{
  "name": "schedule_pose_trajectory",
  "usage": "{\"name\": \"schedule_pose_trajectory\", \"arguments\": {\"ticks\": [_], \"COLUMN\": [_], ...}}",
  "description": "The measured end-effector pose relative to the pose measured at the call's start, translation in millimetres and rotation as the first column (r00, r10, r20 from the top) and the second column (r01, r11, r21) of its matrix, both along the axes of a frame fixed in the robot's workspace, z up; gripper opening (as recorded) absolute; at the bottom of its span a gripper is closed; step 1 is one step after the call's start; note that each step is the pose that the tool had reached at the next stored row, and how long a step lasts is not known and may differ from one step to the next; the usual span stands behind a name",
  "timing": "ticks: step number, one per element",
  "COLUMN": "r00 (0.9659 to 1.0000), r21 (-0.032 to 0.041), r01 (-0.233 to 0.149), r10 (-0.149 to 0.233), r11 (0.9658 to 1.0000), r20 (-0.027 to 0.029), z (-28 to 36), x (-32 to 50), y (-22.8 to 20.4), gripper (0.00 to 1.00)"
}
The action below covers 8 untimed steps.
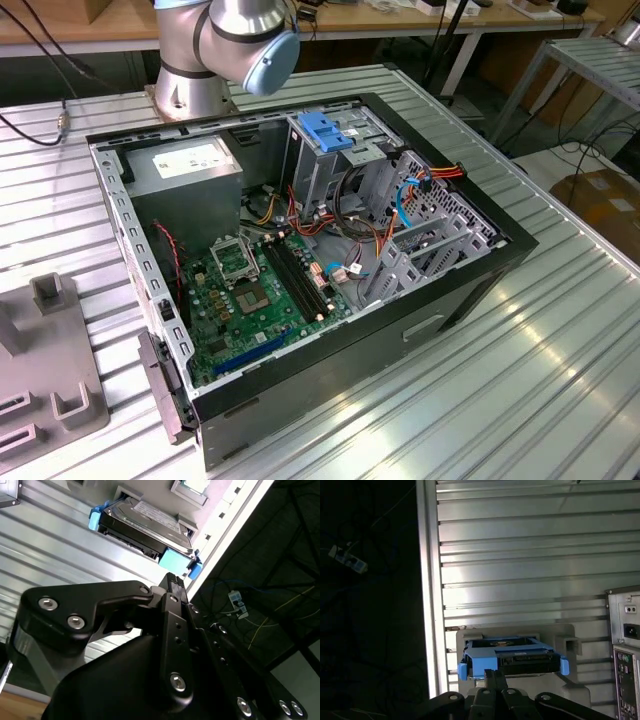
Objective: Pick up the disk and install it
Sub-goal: 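Reach for the disk, then pick up the disk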
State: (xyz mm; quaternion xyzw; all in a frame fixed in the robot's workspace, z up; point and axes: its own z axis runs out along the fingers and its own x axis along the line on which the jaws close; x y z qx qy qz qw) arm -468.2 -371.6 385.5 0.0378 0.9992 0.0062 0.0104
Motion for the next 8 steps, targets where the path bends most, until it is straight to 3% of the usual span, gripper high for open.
{"name": "schedule_pose_trajectory", "arguments": {"ticks": [8], "r00": [1.0], "r21": [-0.0008], "r01": [0.0], "r10": [0.0], "r11": [1.0], "r20": [-0.0001], "z": [-0.1], "x": [-0.4], "y": [0.0], "gripper": [0.1]}}
